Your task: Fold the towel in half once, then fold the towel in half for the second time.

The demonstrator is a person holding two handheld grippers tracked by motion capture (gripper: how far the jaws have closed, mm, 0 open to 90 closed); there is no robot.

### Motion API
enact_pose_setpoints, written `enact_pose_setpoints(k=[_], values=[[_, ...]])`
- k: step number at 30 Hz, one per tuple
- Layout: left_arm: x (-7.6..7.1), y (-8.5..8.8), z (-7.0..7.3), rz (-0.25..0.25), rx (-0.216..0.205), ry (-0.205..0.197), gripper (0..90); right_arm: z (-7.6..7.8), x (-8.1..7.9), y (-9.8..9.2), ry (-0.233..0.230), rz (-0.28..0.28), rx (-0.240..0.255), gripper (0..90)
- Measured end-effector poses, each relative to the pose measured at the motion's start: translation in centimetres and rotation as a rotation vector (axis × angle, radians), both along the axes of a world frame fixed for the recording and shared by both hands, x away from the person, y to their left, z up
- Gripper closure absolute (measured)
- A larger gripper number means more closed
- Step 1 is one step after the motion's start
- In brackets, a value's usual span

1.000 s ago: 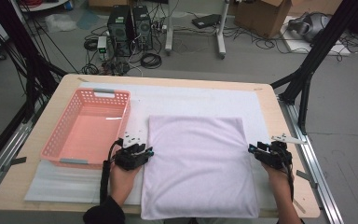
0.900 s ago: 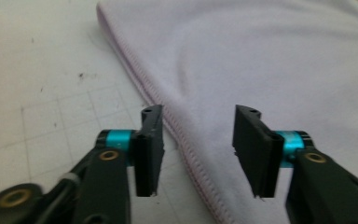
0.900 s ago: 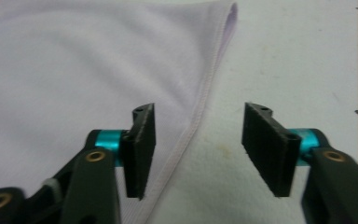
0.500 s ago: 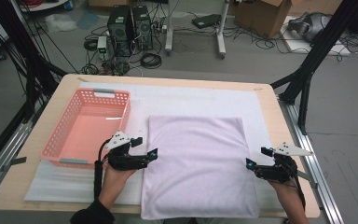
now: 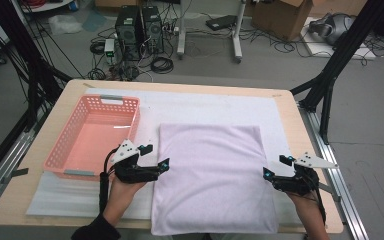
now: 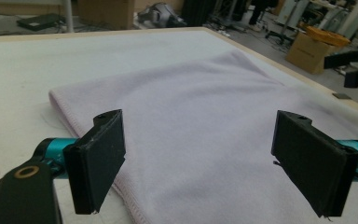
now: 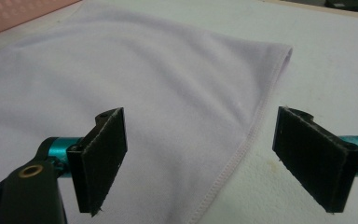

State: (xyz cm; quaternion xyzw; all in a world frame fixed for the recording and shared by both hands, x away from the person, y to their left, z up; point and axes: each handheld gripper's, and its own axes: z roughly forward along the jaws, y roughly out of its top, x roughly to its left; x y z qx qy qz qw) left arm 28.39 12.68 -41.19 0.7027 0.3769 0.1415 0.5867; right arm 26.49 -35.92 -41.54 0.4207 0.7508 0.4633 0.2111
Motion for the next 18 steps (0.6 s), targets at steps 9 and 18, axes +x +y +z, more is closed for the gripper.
enact_pose_setpoints(k=[9,18], values=[[1.2,-0.5,1.2,0.012,0.019,0.004,18.3,0.1,0.7,0.0,0.008,-0.003,0.003,16.6],[4.4,-2.1,1.1,0.034,0.06,0.068,18.6,-0.3,3.1,0.1,0.076,-0.009,-0.007,16.6]])
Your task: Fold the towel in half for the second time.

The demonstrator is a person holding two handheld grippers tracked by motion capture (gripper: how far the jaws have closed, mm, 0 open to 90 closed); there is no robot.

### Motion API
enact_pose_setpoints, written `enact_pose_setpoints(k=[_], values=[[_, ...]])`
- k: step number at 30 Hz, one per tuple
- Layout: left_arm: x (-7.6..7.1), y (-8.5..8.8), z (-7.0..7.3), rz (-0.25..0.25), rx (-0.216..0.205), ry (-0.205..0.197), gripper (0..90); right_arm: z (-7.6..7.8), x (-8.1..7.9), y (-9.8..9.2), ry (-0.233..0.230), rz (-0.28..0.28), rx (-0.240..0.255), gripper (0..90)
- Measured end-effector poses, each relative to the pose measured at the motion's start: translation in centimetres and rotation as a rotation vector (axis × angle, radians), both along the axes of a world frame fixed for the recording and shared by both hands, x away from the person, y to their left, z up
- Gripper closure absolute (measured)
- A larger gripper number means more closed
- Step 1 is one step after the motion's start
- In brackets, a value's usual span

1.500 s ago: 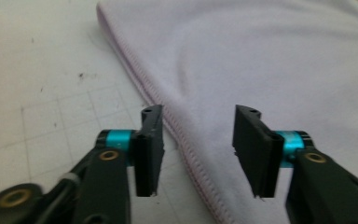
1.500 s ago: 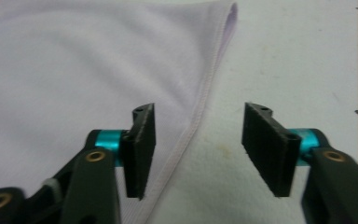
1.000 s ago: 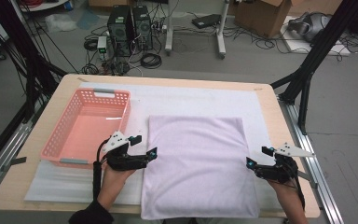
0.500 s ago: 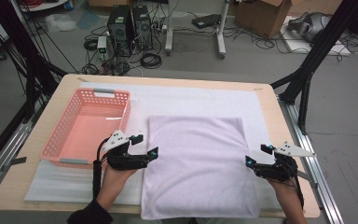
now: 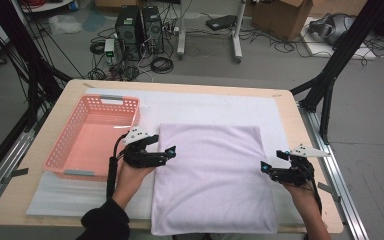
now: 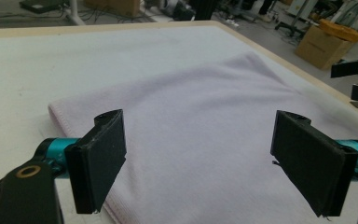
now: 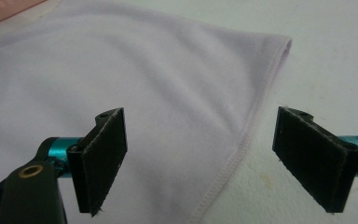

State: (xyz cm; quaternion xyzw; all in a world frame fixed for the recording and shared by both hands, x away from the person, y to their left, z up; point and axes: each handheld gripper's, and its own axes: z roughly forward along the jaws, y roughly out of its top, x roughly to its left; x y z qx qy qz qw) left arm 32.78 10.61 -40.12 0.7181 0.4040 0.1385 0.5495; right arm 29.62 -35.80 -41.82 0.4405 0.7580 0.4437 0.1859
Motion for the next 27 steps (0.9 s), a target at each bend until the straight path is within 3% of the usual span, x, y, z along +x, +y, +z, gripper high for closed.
enact_pose_setpoints(k=[4,8,13,18,27], values=[[1.6,-0.4,-0.2,0.002,0.023,0.023,20.9,-0.1,1.8,0.0,0.045,-0.015,-0.004,16.6],[3.1,-0.1,-0.5,0.054,0.018,0.046,20.9,-0.4,3.5,0.2,0.097,-0.019,-0.013,16.6],[4.8,-0.3,-0.8,0.104,0.045,0.085,20.9,-0.4,5.4,0.0,0.141,-0.056,0.002,16.6],[6.2,-0.7,-1.2,0.17,0.095,0.115,24.5,-0.4,6.8,0.0,0.147,-0.087,0.006,16.9],[8.1,-1.5,-2.6,0.199,0.175,0.152,30.5,-1.4,8.6,0.2,0.18,-0.126,-0.006,19.4]])
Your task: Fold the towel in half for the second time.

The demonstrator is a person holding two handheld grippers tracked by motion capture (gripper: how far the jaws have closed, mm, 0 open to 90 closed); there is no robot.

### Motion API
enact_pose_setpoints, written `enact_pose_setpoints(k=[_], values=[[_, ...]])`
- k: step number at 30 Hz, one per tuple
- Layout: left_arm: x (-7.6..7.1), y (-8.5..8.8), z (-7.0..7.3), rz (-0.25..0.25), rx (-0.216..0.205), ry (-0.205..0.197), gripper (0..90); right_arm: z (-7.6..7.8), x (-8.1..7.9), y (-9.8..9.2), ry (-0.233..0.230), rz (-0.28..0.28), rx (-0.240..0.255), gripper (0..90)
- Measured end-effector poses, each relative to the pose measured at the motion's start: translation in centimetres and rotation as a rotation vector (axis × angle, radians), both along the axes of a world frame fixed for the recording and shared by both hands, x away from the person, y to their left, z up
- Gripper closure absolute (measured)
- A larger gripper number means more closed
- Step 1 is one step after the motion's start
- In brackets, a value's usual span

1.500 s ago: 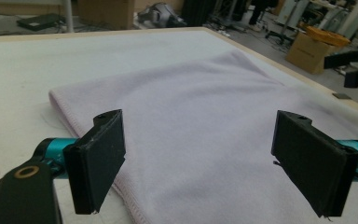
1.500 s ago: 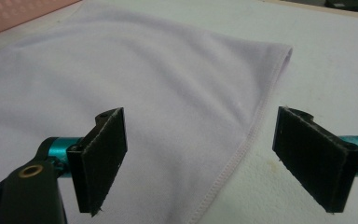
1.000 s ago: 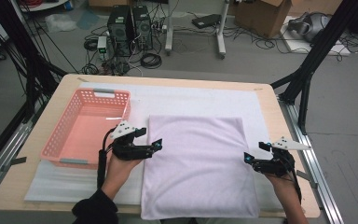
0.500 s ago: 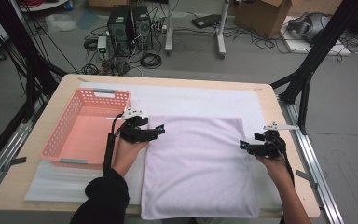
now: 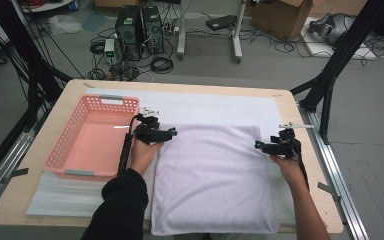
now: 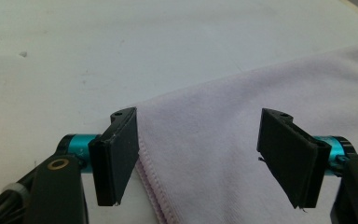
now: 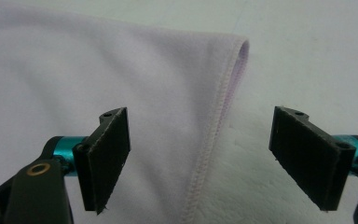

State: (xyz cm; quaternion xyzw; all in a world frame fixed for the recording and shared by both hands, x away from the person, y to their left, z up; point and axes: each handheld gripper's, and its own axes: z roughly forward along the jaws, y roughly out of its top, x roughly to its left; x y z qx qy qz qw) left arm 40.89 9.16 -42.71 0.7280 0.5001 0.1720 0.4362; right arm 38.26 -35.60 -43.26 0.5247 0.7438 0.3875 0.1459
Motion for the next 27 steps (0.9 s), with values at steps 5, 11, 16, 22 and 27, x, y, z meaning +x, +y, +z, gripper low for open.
enact_pose_setpoints(k=[5,11,16,22,27], values=[[0.7,-0.2,-1.2,0.003,0.039,0.028,32.9,-0.7,0.7,0.1,0.021,-0.018,-0.016,20.4],[1.0,-0.4,-2.1,-0.027,0.092,0.023,52.5,-1.1,1.6,0.7,0.031,-0.03,-0.071,25.5],[0.9,-0.4,-2.1,-0.047,0.094,0.022,78.8,-0.8,2.1,1.9,0.005,0.021,-0.18,51.0],[0.9,-0.3,-1.8,-0.007,0.068,0.035,84.8,-0.6,2.2,2.6,0.037,0.046,-0.123,85.3],[0.7,0.2,-0.3,0.071,0.012,-0.059,85.2,0.0,2.3,2.3,-0.007,0.013,-0.143,86.2]])
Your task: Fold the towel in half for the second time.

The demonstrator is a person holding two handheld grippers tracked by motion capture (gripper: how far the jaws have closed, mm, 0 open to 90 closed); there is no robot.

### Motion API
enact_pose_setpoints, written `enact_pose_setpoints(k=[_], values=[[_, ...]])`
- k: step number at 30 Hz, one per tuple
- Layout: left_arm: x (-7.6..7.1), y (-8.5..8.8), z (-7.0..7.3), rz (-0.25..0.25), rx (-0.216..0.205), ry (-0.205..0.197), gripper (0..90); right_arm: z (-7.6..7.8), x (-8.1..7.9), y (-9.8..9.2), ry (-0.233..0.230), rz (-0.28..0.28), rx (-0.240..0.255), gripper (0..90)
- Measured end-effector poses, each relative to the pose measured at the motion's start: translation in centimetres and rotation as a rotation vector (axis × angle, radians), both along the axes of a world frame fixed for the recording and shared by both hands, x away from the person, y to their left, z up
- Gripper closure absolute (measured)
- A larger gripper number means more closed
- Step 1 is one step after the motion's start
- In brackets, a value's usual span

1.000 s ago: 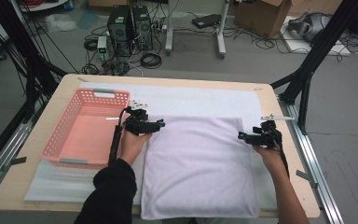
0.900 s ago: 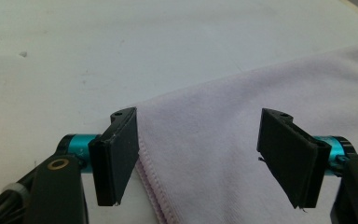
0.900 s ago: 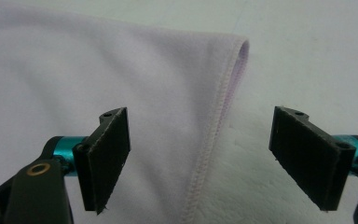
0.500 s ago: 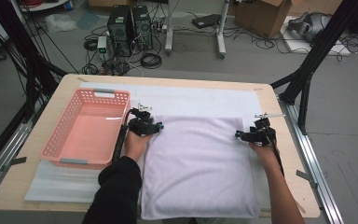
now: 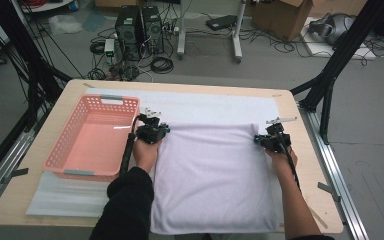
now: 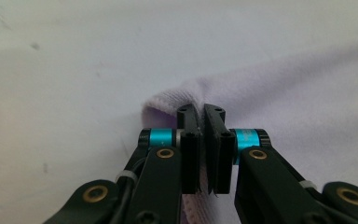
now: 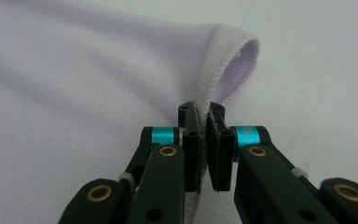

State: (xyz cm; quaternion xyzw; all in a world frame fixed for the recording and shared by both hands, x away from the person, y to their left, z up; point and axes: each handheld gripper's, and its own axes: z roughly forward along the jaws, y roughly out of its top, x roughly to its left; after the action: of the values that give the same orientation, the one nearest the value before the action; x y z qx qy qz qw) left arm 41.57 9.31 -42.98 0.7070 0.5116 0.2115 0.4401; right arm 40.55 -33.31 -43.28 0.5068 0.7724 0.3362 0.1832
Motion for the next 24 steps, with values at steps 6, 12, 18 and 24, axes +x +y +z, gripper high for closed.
enact_pose_setpoints(k=[6,12,18,24], values=[[0.0,1.0,0.7,0.041,-0.092,-0.036,85.2,1.9,0.6,-0.2,-0.088,-0.014,0.036,86.1],[-0.5,0.9,1.4,0.018,-0.141,-0.084,85.0,2.6,1.0,-0.2,-0.116,-0.022,0.038,86.0],[-1.2,0.7,2.1,-0.014,-0.15,-0.109,85.0,2.7,0.3,-0.3,-0.128,-0.011,0.057,85.9],[-2.3,0.8,3.1,-0.067,-0.136,-0.122,85.0,3.8,-1.1,-0.6,-0.144,0.026,0.072,85.8]])
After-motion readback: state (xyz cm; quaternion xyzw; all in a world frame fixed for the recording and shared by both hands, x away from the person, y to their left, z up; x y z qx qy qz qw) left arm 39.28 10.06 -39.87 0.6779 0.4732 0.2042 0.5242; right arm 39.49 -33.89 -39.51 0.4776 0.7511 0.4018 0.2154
